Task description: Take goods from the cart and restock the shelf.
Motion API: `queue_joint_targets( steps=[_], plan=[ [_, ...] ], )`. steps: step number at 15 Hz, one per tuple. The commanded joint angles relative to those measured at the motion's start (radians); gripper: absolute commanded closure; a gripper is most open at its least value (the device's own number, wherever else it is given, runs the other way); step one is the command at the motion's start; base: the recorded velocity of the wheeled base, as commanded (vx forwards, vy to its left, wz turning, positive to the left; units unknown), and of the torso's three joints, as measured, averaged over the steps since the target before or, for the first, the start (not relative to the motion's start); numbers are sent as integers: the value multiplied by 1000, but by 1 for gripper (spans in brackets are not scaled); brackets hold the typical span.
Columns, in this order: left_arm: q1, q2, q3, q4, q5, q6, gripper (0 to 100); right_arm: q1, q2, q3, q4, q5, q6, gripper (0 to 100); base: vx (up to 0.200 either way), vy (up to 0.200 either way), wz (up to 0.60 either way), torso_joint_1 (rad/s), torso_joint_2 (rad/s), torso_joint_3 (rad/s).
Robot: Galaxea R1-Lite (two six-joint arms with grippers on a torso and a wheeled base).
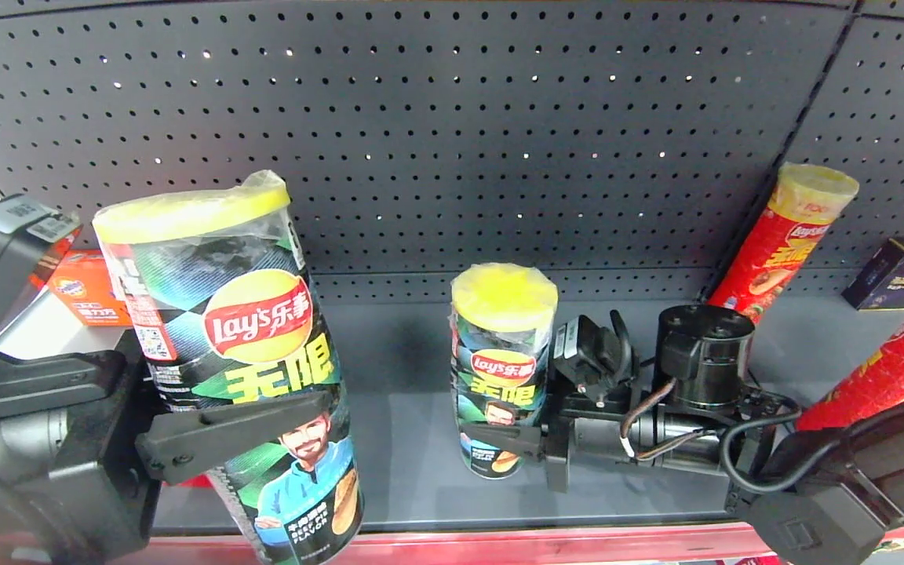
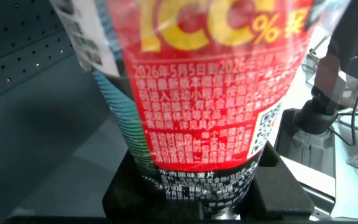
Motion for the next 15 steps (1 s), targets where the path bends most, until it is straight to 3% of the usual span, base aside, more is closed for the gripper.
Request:
queue_joint_targets(
  steps=[1,6,7,15],
  plan=[
    [2,-2,-1,-1,1,0,100,10,0,20,-3,0,-3,100,0,0,0,0,0,0],
    [0,-8,2,-1,0,0,100,24,-6,71,-19,-6,-6,100,0,0,0,0,0,0],
    [0,-8,0,-1,0,0,100,24,-7,75,-19,-6,-12,0,0,0,0,0,0,0],
    [0,-13,8,-1,0,0,100,-7,-151,153,-5,-43,-12,0,0,0,0,0,0,0]
  ],
)
